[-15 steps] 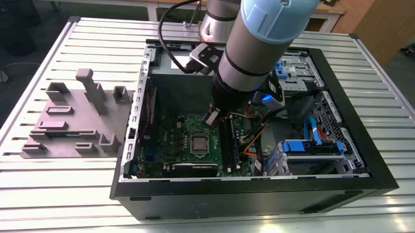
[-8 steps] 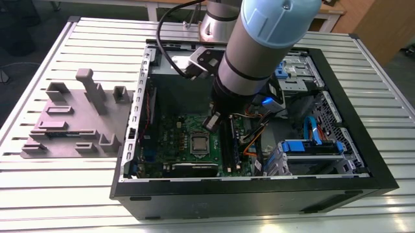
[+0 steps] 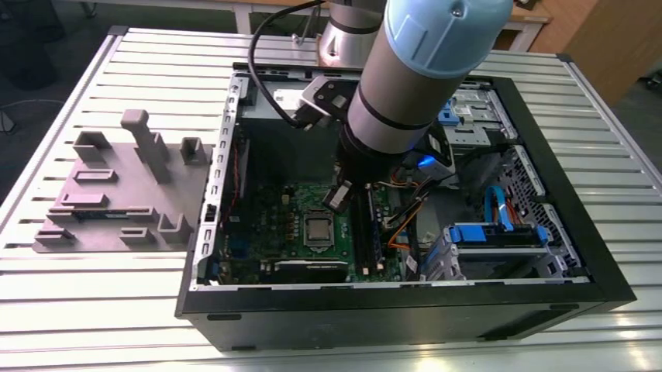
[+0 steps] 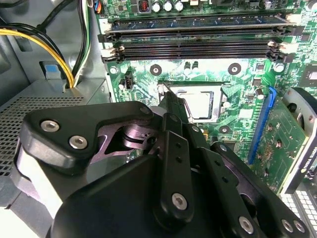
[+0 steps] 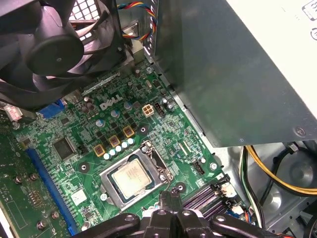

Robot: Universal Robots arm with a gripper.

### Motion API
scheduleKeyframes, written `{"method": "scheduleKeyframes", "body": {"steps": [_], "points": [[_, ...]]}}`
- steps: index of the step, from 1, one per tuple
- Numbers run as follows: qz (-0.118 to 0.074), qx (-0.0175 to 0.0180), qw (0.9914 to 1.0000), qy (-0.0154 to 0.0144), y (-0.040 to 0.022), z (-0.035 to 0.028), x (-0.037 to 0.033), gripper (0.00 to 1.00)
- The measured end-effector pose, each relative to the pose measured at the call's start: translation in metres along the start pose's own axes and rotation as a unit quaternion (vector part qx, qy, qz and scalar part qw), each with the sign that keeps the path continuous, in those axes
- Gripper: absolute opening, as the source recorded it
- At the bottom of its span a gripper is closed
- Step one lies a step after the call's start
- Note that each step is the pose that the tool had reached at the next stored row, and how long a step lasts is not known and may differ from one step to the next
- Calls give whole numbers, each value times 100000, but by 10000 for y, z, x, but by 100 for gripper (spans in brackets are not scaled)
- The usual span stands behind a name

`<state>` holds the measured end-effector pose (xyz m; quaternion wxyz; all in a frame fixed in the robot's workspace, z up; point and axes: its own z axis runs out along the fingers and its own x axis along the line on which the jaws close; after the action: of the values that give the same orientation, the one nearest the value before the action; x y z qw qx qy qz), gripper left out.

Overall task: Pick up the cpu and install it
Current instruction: 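Install the first cpu locking lever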

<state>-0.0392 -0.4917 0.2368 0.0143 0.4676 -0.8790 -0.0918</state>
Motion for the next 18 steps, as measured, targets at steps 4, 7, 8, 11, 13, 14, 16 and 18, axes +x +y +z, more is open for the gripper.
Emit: {"method": "scheduleKeyframes", "body": {"steps": [4,7,8,11,13,14,16,18], "points": [[-2,0,100000,-1,0,0,0,11],[-3,0,100000,1,0,0,0,11],[-3,0,100000,1,0,0,0,11],[-223,-15,100000,43,0,0,0,11],[-1416,-90,99990,252,0,2,0,11],[-2181,-138,99975,387,-1,4,0,11],[-3539,-218,99935,631,-1,6,1,11],[-3718,-226,99928,670,-1,6,2,11]]}}
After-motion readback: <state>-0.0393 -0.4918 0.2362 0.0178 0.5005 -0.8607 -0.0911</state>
